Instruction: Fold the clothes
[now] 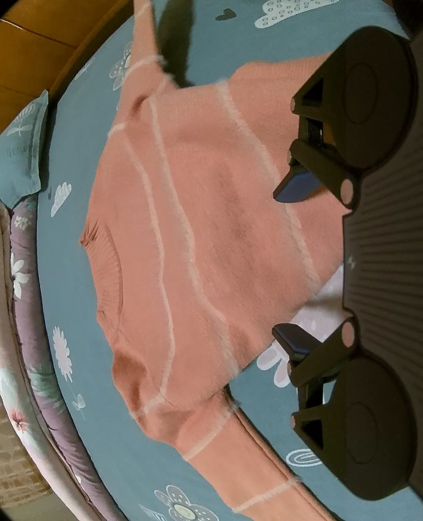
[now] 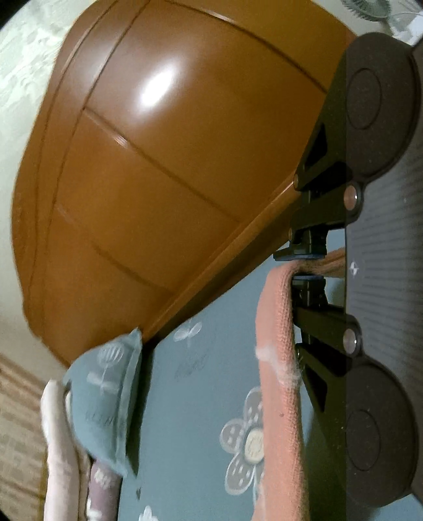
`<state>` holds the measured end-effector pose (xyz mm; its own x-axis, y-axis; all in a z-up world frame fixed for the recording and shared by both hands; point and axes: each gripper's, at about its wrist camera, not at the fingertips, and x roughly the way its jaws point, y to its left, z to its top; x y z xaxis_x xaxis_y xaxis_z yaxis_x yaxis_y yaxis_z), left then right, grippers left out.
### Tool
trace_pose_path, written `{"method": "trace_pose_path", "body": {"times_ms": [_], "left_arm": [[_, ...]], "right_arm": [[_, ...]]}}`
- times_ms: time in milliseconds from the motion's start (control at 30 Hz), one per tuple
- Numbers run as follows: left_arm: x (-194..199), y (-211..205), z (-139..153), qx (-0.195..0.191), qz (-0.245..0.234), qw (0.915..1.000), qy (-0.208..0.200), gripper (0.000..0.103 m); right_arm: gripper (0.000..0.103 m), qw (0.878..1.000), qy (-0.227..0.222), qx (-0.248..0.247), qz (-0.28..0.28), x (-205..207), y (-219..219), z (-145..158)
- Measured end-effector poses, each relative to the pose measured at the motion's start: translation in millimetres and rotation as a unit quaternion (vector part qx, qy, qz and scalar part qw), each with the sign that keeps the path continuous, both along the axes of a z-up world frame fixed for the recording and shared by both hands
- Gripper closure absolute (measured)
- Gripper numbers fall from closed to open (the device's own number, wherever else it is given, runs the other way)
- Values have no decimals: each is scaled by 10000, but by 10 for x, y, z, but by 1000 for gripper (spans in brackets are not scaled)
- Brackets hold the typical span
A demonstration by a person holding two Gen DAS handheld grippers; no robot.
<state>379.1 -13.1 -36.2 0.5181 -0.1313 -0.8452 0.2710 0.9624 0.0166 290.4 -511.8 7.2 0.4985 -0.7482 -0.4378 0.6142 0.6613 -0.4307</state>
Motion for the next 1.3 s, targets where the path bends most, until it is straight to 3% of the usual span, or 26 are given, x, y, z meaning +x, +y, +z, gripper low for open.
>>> {"method": "trace_pose_path", "body": {"times_ms": [100, 200, 267, 367, 467, 567, 700, 733, 867, 1033, 1133, 1200, 1300], "left_arm": [[7, 13, 0, -2, 12, 10000, -1, 21], [14, 25, 0, -4, 24, 10000, -2, 21], [19, 34, 0, -6, 32, 10000, -2, 21], [26, 47, 0, -8, 44, 10000, -3, 21], [37, 51, 5, -12, 46, 10000, -14, 21], [43, 20, 17, -13, -17, 10000, -32, 21], [18, -13, 14, -6, -110, 9999, -14, 21], [12, -19, 8, -5, -119, 9999, 1, 21], [3, -13, -8, 39, -77, 10000, 41, 21], [11, 7, -24, 91, -13, 9999, 70, 21], [4, 18, -25, 87, -16, 9999, 59, 21], [8, 34, -33, 88, 15, 9999, 67, 21], [29, 42, -42, 99, 64, 9999, 79, 21]], "right_arm": [[80, 9970, 537, 555, 61, -11, -109, -300], [78, 9918, 1064, 704, -67, -145, -76, -593], [71, 9877, 1340, 773, -213, -276, -55, -734], [61, 9850, 1403, 811, -589, -517, -70, -771], [60, 9839, 1069, 1041, -988, -708, -141, -657], [57, 9794, 140, 1801, -909, -855, -193, -486], [47, 9452, -926, 3084, -531, -898, -273, -445], [47, 9357, -1010, 3353, -433, -833, -301, -503], [44, 9204, -1042, 3766, -149, -601, -380, -684], [42, 9346, -976, 3417, -109, -395, -582, -612], [42, 9437, -1252, 2951, -811, -419, -821, -507], [42, 9419, -1540, 2711, -1245, -559, -930, -393], [41, 9467, -1717, 2267, -1515, -707, -900, -240]]}}
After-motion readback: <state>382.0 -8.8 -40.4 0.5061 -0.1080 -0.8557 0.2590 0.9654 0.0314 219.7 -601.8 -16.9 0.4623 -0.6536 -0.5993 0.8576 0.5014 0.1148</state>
